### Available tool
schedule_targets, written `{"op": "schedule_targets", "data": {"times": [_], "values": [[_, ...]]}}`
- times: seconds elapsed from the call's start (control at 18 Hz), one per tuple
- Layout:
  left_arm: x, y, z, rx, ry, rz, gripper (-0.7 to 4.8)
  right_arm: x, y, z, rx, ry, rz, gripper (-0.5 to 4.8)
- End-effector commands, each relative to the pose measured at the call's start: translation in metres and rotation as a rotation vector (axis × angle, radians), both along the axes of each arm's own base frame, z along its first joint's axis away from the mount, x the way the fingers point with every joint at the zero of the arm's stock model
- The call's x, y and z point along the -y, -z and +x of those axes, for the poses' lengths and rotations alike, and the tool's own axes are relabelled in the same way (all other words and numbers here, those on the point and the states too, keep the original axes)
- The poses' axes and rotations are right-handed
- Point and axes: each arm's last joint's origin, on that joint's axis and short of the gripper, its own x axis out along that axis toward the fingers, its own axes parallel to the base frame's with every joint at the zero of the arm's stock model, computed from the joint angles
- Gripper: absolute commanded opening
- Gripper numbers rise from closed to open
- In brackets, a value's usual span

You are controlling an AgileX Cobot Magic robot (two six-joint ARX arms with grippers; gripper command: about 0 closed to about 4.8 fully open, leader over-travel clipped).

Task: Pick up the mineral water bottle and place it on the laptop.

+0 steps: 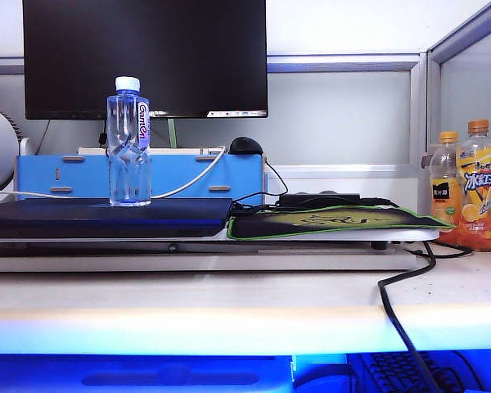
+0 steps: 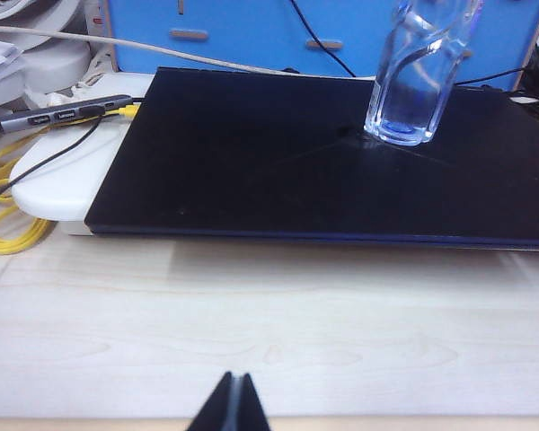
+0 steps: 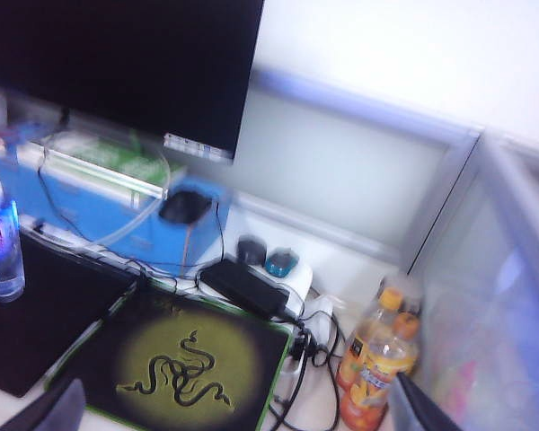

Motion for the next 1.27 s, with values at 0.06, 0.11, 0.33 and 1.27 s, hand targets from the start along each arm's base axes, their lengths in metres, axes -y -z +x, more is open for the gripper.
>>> {"op": "schedule_targets", "data": {"times": [0.06,0.11,0.33,1.27], "values": [[0.0,-0.001,0.0,0.006,0.002,0.0,-0.02,-0.006,0.019,0.011,0.071,0.002,0.047,4.79],[0.0,-0.001,0.0,0.006,0.002,0.0,-0.02,-0.008,0.028,0.014,0.084,0.003,0.055,4.79],[0.0,-0.001,0.0,0.006,0.002,0.0,-0.02,-0.008,0.065,0.015,0.089,0.02,0.061,4.79],[0.0,-0.001,0.0,0.006,0.002,0.0,-0.02,-0.029,0.239,0.053,-0.098,0.043,0.247,3.12]]}}
